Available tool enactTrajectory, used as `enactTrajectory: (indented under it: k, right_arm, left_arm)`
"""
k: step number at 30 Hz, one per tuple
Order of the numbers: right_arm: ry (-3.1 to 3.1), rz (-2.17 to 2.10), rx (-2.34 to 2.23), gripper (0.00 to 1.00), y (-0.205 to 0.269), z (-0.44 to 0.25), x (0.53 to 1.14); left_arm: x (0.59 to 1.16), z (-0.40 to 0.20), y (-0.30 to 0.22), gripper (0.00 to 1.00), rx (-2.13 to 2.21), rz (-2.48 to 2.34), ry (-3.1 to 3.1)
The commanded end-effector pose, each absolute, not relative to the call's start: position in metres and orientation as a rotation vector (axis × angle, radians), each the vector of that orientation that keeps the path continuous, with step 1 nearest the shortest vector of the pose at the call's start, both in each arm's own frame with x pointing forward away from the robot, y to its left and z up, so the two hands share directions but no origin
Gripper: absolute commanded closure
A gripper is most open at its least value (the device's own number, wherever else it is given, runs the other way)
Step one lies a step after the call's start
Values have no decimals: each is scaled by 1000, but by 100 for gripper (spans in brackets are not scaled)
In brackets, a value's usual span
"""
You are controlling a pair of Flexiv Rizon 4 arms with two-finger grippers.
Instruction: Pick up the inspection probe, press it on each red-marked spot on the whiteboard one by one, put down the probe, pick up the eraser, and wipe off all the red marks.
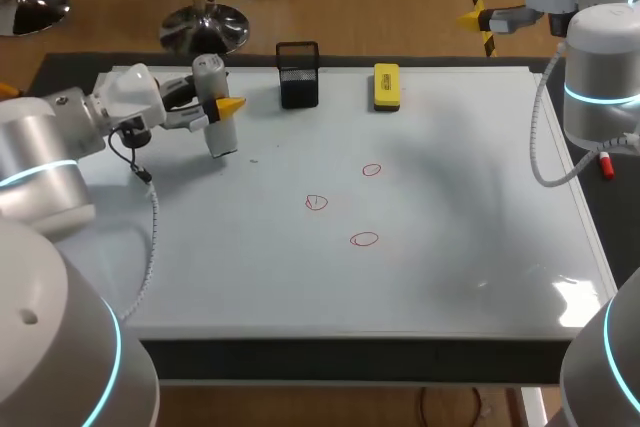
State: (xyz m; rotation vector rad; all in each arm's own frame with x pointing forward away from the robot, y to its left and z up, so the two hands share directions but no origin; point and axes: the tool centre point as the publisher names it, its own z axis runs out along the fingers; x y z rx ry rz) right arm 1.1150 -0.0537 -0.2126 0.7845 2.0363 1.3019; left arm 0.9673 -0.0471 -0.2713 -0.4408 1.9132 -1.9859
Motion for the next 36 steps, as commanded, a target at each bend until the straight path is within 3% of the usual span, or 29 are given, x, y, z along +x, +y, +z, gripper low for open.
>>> enactTrajectory:
  k: [1,20,27,36]
  right_arm:
    - [2039,1301,785,0,-54,-212,1116]
    - [2048,1289,762,0,-57,-211,1118]
    - [2235,1192,493,0,-49,-199,1132]
    - [2562,945,-163,0,4,-198,1138]
  left_arm:
    - [968,-271,-48,100,-441,-1986,1911]
    - [968,-271,-48,100,-441,-1986,1911]
    - [968,-271,-48,100,-441,-1986,1911]
    - [968,-271,-48,100,-441,-1986,1911]
